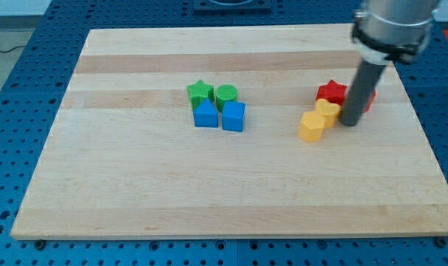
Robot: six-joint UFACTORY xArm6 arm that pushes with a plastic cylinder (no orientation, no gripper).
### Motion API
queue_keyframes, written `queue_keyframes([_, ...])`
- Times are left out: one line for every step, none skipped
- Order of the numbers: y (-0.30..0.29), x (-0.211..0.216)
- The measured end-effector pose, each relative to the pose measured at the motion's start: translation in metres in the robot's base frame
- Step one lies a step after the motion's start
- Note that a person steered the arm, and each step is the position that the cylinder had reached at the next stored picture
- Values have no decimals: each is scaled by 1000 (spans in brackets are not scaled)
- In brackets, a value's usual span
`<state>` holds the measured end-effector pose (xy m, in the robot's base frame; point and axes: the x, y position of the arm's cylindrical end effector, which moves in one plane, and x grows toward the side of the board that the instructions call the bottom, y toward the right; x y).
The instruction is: Push the yellow hexagon into the blue blocks
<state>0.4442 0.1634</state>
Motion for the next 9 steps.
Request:
queue_keyframes([-51, 2])
queue_keyframes([-75, 2])
queue_keyframes([-52, 12])
queue_keyframes([0, 16])
queue_keyframes([11, 39])
queue_keyframes([-46, 54])
queue_keyframes([-101, 33])
queue_keyframes([-149, 19])
queue_keyframes([-164, 20])
